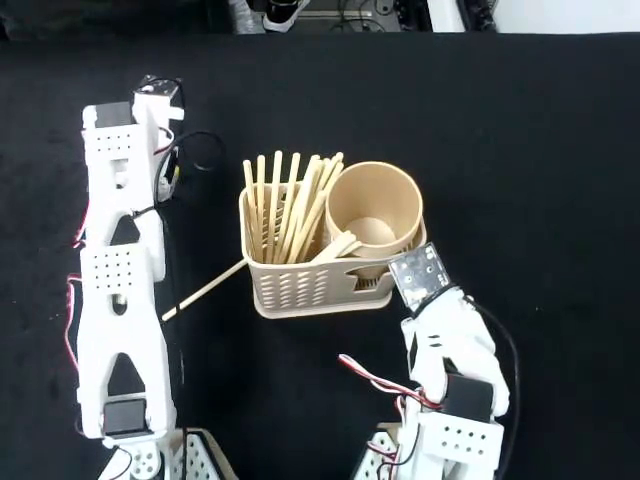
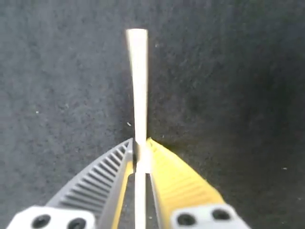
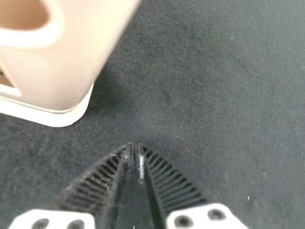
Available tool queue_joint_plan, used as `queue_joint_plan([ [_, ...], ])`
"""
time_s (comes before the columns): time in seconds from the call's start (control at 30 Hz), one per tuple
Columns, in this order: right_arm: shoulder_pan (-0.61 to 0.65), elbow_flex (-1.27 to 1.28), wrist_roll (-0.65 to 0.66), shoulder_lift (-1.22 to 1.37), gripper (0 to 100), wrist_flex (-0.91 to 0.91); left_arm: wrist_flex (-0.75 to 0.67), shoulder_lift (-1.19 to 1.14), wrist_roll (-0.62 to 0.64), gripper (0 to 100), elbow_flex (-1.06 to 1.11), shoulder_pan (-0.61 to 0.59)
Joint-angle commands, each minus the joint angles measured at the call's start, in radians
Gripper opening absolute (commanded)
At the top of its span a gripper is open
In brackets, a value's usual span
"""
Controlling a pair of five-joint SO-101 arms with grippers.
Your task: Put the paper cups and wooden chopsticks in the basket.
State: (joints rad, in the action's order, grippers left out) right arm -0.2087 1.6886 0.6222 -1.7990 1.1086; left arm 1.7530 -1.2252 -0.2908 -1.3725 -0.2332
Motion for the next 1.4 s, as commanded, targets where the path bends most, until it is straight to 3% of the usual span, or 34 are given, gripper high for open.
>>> queue_joint_plan([
  [0.0, -0.014, -0.002, 0.008, -0.05, 1.2, -0.002, 0.009, 0.069, 0.008, 3, 0.062, -0.015],
  [0.23, -0.014, -0.002, 0.008, -0.05, 1.2, -0.002, 0.011, 0.382, 0.087, 3, 0.335, 0.019],
  [0.43, -0.014, -0.002, 0.008, -0.05, 1.2, -0.002, -0.009, 1.019, 0.172, 3, 0.846, 0.097],
  [0.57, -0.012, -0.002, 0.008, -0.05, 1.2, -0.002, -0.173, 1.487, 0.192, 3, 1.147, 0.108],
  [0.77, -0.012, -0.002, 0.008, -0.05, 1.2, -0.002, -0.594, 2.085, 0.192, 3, 1.615, 0.205],
  [0.97, -0.012, -0.002, 0.008, -0.05, 1.2, -0.002, -1.057, 2.542, 0.189, 3, 2.011, 0.354],
  [1.1, -0.011, -0.002, 0.008, -0.05, 1.2, -0.002, -1.289, 2.759, 0.192, 3, 2.212, 0.487],
  [1.23, -0.011, -0.002, 0.008, -0.05, 1.2, -0.002, -1.335, 2.851, 0.196, 3, 2.242, 0.584],
  [1.37, -0.011, -0.002, 0.008, -0.05, 1.2, -0.003, -1.246, 2.834, 0.358, 3, 2.189, 0.582],
])
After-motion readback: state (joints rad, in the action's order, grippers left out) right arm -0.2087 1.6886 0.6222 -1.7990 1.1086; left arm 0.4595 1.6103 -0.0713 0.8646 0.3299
